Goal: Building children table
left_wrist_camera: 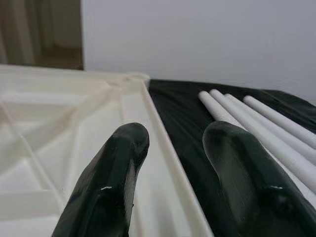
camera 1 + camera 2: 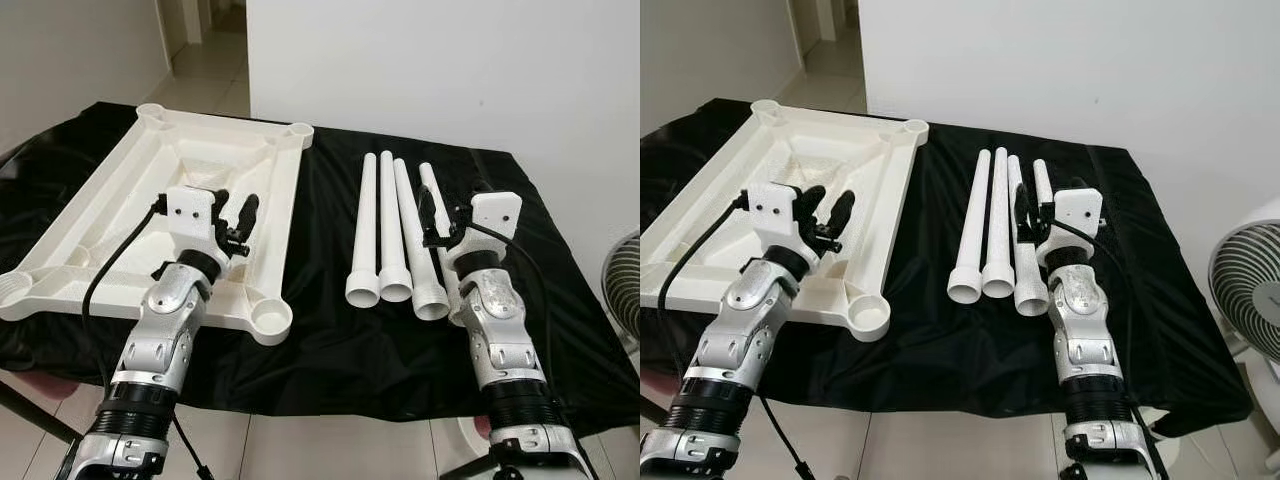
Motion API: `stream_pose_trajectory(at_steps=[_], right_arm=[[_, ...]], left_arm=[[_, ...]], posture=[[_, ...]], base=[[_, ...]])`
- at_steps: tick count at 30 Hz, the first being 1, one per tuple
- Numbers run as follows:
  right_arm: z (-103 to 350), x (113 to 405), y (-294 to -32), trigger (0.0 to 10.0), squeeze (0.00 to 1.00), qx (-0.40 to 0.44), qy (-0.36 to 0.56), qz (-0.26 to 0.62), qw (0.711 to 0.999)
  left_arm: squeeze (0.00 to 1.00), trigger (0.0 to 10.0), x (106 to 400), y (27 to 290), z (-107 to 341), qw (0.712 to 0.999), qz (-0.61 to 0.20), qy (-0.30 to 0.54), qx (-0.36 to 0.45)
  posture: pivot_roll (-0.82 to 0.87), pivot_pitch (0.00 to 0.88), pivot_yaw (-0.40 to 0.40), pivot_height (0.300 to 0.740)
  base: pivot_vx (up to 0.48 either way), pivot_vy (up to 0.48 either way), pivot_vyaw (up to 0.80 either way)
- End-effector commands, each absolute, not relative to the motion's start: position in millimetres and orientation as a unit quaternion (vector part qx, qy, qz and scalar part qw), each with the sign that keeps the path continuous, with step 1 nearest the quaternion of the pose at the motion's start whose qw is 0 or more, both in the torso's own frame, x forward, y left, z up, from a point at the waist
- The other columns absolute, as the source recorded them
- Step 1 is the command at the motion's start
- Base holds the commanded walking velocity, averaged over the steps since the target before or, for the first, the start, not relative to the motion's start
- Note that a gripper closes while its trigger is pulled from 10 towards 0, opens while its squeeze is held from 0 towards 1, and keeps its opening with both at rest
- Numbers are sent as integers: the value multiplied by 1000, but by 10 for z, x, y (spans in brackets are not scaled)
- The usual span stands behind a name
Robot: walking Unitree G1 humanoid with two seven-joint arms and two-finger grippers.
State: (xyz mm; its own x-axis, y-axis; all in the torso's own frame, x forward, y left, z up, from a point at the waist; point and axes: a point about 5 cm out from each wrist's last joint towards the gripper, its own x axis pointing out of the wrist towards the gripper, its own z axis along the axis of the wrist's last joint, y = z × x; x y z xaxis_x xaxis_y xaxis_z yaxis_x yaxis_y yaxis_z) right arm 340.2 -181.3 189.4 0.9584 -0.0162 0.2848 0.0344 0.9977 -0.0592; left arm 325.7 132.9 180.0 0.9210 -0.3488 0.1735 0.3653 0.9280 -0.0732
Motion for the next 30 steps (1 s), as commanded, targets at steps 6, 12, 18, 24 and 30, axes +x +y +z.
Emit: stream_pose_trajectory(at_steps=[6,12,18,24,30], right_arm=[[1911,3522,-1823,10000,0,4,-93,-23,995],[1917,3683,-1763,10000,0,-13,-3,-15,1000],[1892,3724,-1666,10000,0,-10,55,-8,998],[1863,3745,-1451,10000,0,-14,113,23,993],[1787,3720,-1332,10000,0,8,166,33,985]], left_arm=[[0,10000,3166,1042,1800,950,-305,-44,-44],[0,10000,3144,978,1836,948,-318,-27,-13],[0,10000,3108,983,1858,947,-321,-16,-12],[0,10000,3031,985,1848,947,-322,-5,-12],[0,10000,2980,977,1852,947,-322,-1,-13]], posture=[[90,62,-17,740],[93,58,-17,740],[115,58,-27,740],[135,62,-39,740],[150,63,-52,740]], base=[[0,0,0],[0,0,0],[0,0,0],[0,0,0],[0,0,0]])
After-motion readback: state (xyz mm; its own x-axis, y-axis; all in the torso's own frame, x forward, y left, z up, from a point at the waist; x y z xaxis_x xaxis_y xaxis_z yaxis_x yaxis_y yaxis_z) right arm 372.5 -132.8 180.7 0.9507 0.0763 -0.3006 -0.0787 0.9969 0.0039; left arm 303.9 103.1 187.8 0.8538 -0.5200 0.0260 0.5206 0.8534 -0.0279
